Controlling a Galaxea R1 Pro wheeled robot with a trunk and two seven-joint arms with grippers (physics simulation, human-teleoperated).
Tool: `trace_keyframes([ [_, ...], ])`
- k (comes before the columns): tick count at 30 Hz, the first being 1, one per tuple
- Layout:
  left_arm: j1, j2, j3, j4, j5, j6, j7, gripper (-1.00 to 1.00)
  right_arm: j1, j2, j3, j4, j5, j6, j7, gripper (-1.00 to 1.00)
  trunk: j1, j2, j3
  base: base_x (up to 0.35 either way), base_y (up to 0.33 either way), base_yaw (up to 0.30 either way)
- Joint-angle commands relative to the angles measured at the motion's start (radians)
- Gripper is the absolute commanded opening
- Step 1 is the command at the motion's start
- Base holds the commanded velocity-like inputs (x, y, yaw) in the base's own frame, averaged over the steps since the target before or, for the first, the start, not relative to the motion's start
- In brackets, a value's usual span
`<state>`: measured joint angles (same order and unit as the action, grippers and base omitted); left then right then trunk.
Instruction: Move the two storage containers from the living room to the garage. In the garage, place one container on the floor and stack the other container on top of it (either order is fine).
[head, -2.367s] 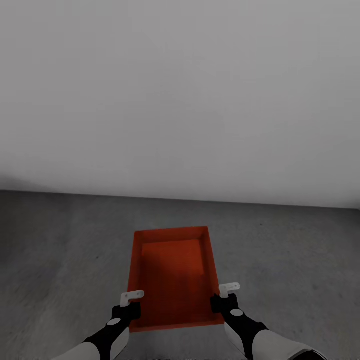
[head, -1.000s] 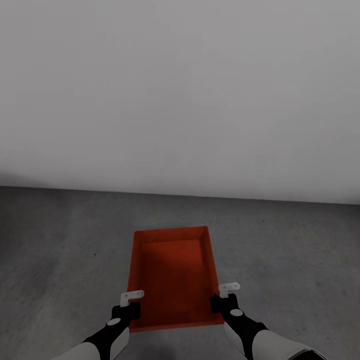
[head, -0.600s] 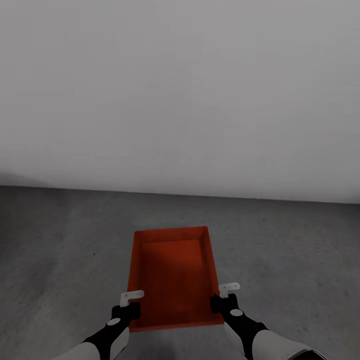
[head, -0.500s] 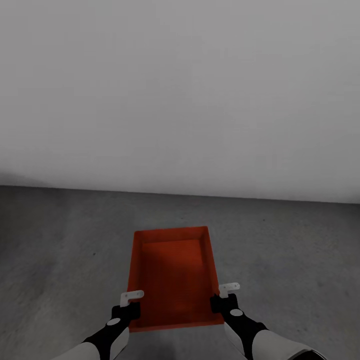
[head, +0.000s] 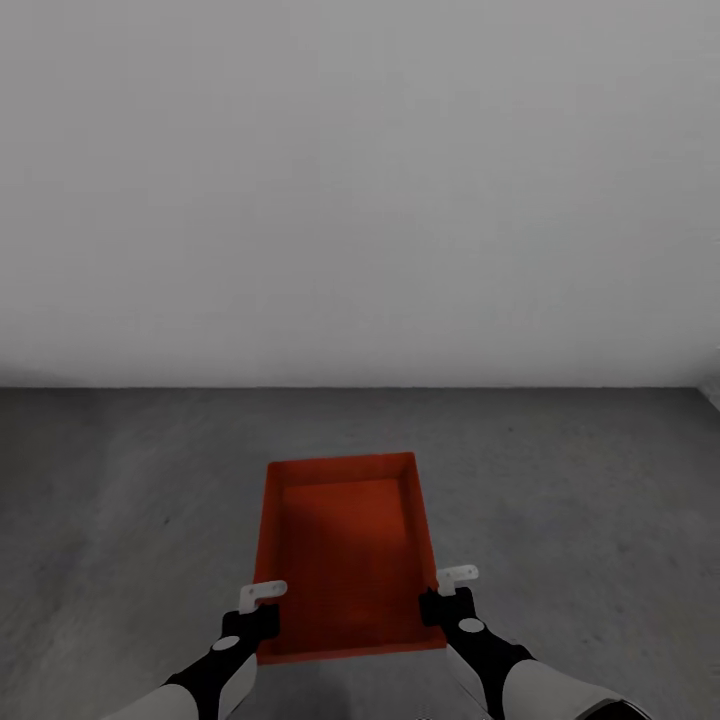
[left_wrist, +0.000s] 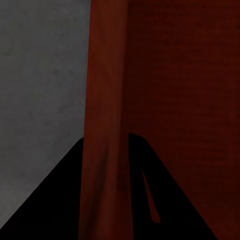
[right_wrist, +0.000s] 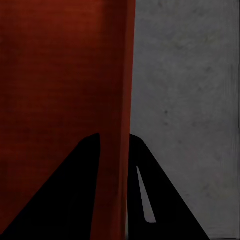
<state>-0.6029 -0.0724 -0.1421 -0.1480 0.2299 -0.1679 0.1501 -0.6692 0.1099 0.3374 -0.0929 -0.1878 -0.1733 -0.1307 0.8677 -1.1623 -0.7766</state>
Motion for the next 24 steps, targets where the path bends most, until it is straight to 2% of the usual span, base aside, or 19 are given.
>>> trace_keyframes([
  [1, 0.000, -0.007, 0.035, 0.002, 0.012, -0.004, 0.009, -1.00, -0.001, 0.019, -0.072, -0.025, -0.025, -0.005, -0.006, -1.00, 0.004, -0.008, -0.004, 0.000, 0.000, -0.264],
  [8, 0.000, -0.007, 0.035, 0.002, 0.012, -0.004, 0.009, -1.00, -0.001, 0.018, -0.072, -0.025, -0.024, -0.005, -0.006, -1.00, 0.031, -0.057, -0.027, 0.000, 0.000, -0.188],
  [24, 0.000, -0.007, 0.035, 0.002, 0.012, -0.004, 0.009, -1.00, -0.001, 0.017, -0.073, -0.025, -0.024, -0.005, -0.005, -1.00, 0.092, -0.169, -0.078, 0.000, 0.000, -0.009],
])
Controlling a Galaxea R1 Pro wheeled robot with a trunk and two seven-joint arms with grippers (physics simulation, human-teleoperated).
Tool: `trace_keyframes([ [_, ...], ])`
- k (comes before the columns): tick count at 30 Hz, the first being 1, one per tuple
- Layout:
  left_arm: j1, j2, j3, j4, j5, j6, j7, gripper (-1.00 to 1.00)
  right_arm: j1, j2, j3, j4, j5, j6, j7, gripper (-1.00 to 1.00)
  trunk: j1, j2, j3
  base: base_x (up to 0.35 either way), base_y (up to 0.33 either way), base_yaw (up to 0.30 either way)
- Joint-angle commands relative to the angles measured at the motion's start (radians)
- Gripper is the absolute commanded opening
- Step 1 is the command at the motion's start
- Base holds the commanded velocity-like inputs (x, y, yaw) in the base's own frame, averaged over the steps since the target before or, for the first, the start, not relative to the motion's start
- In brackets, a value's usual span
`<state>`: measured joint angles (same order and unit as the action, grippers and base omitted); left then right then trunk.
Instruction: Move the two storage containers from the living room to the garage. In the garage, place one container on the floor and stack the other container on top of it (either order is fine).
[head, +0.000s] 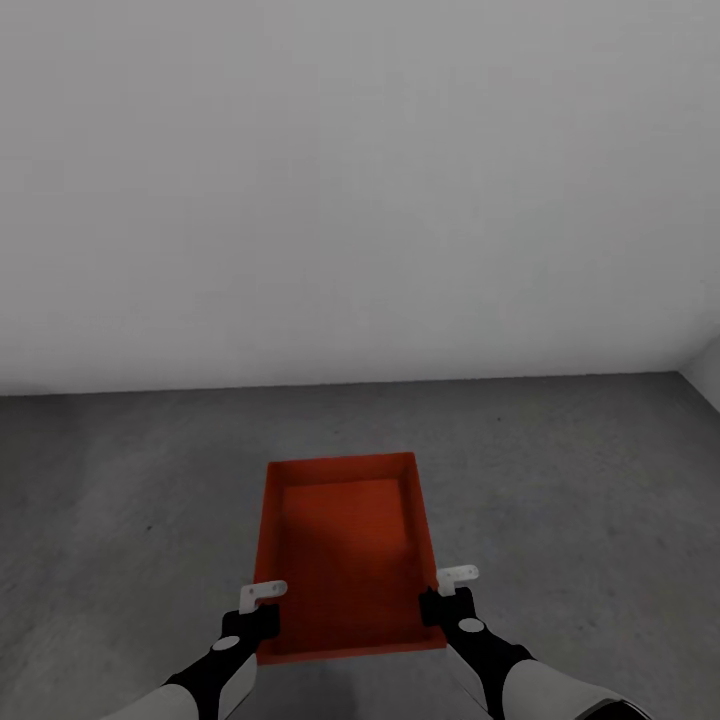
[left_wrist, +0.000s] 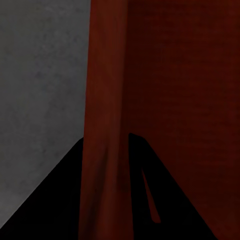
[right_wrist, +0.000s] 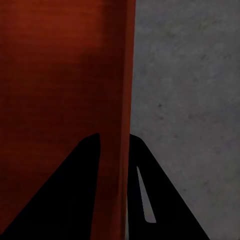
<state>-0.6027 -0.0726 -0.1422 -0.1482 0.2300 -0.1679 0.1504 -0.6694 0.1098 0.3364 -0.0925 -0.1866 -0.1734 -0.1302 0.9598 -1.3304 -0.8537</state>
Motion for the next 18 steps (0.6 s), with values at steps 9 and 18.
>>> trace_keyframes([
  [9, 0.000, -0.007, 0.035, 0.003, 0.012, -0.004, 0.009, -1.00, -0.001, 0.018, -0.071, -0.026, -0.025, -0.005, -0.006, -1.00, 0.035, -0.064, -0.029, 0.000, 0.000, 0.000],
  [18, 0.000, -0.007, 0.035, 0.003, 0.012, -0.004, 0.009, -1.00, -0.001, 0.018, -0.072, -0.026, -0.026, -0.005, -0.006, -1.00, 0.069, -0.127, -0.057, 0.000, 0.000, 0.000],
])
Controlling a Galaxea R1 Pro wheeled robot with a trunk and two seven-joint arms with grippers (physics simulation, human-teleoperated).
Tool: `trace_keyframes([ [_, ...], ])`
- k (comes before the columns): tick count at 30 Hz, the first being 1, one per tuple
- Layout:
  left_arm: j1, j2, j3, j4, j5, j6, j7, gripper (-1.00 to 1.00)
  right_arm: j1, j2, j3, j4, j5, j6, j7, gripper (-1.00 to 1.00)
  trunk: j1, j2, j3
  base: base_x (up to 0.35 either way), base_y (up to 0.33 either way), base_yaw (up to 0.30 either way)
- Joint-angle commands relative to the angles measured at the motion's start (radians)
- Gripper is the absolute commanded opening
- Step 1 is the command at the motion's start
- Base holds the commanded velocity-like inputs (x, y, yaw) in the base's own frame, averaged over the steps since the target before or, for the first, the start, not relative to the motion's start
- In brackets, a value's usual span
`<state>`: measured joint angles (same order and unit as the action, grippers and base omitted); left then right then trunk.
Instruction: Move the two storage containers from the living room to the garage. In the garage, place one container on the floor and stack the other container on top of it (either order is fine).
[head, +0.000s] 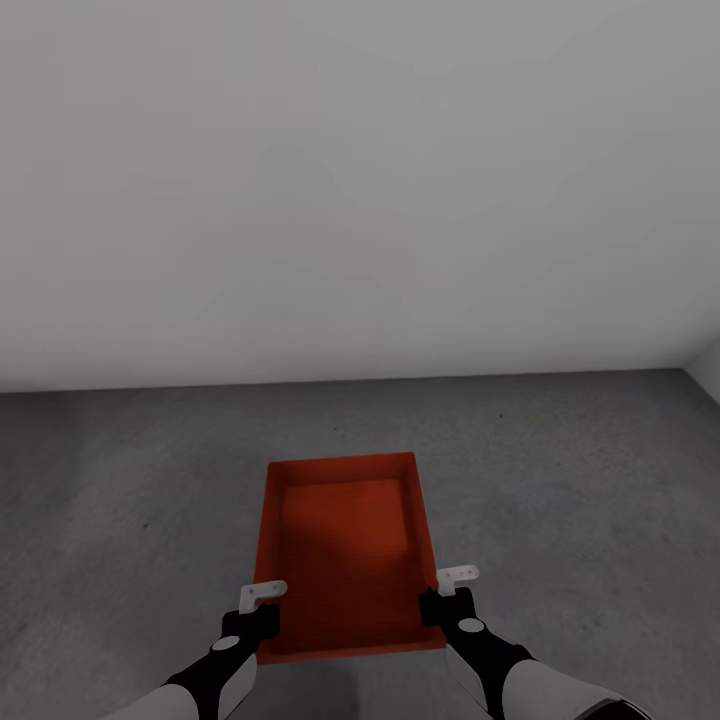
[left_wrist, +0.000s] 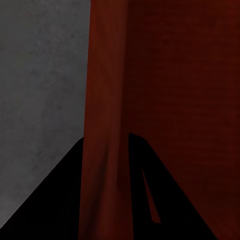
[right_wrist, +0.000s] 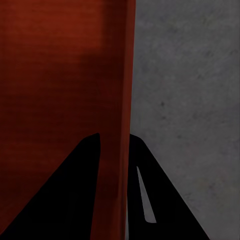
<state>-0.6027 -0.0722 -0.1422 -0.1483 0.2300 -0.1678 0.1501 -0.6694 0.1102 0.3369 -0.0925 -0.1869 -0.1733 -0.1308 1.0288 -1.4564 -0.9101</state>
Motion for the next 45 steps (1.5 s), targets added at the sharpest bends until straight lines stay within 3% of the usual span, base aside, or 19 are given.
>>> trace_keyframes([
  [1, 0.000, -0.008, 0.035, 0.003, 0.012, -0.004, 0.009, -1.00, -0.001, 0.017, -0.073, -0.026, -0.026, -0.005, -0.006, -1.00, 0.004, -0.008, -0.004, 0.000, 0.000, 0.000],
  [41, 0.000, -0.008, 0.035, 0.003, 0.012, -0.004, 0.009, -1.00, -0.001, 0.017, -0.073, -0.026, -0.026, -0.006, -0.006, -1.00, 0.157, -0.288, -0.185, 0.000, 0.000, 0.000],
  [45, 0.000, -0.008, 0.036, 0.003, 0.012, -0.004, 0.009, -1.00, -0.001, 0.017, -0.073, -0.026, -0.026, -0.006, -0.006, -1.00, 0.161, -0.295, -0.191, 0.000, 0.000, 0.000],
])
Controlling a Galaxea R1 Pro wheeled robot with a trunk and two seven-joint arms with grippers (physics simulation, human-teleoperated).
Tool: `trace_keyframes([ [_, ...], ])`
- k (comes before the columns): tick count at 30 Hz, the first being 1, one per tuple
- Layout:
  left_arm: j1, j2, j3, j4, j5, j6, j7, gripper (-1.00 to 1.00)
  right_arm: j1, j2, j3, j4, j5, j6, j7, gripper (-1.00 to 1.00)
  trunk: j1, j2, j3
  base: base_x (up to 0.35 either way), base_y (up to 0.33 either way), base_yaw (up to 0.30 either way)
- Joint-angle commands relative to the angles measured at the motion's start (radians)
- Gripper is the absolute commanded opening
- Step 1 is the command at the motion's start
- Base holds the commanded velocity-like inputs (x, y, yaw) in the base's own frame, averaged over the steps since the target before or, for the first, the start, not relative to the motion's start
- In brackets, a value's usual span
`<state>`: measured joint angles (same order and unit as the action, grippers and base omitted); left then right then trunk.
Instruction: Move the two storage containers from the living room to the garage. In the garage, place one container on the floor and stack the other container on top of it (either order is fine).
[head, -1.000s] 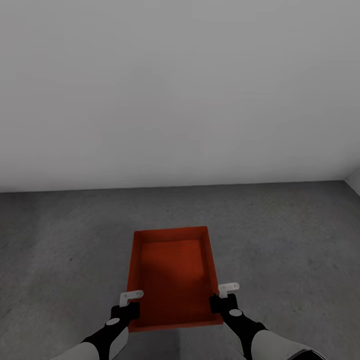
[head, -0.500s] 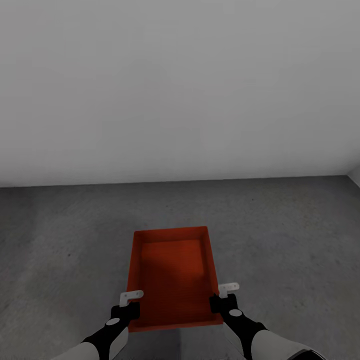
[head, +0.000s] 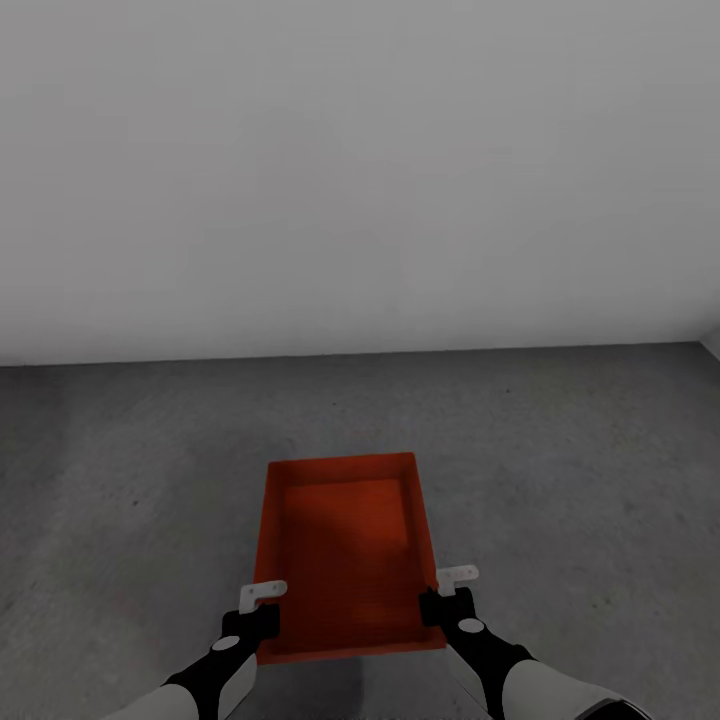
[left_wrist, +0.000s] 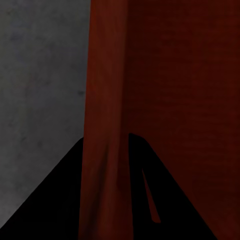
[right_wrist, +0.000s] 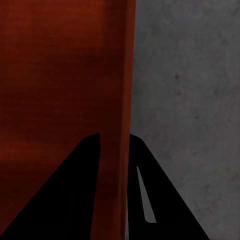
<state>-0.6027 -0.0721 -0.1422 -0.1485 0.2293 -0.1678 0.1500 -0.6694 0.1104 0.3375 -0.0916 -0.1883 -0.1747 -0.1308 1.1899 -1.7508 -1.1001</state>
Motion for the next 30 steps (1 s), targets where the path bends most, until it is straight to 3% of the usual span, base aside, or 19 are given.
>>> trace_keyframes([
  [1, 0.000, -0.008, 0.036, 0.003, 0.013, -0.004, 0.010, -1.00, -0.001, 0.017, -0.074, -0.027, -0.025, -0.005, -0.006, -1.00, 0.000, 0.000, -0.001, 0.000, 0.000, 0.000],
  [30, 0.000, -0.008, 0.036, 0.003, 0.013, -0.004, 0.010, -1.00, -0.001, 0.017, -0.074, -0.027, -0.025, -0.004, -0.006, -1.00, 0.000, 0.000, -0.001, 0.000, 0.000, 0.000],
])
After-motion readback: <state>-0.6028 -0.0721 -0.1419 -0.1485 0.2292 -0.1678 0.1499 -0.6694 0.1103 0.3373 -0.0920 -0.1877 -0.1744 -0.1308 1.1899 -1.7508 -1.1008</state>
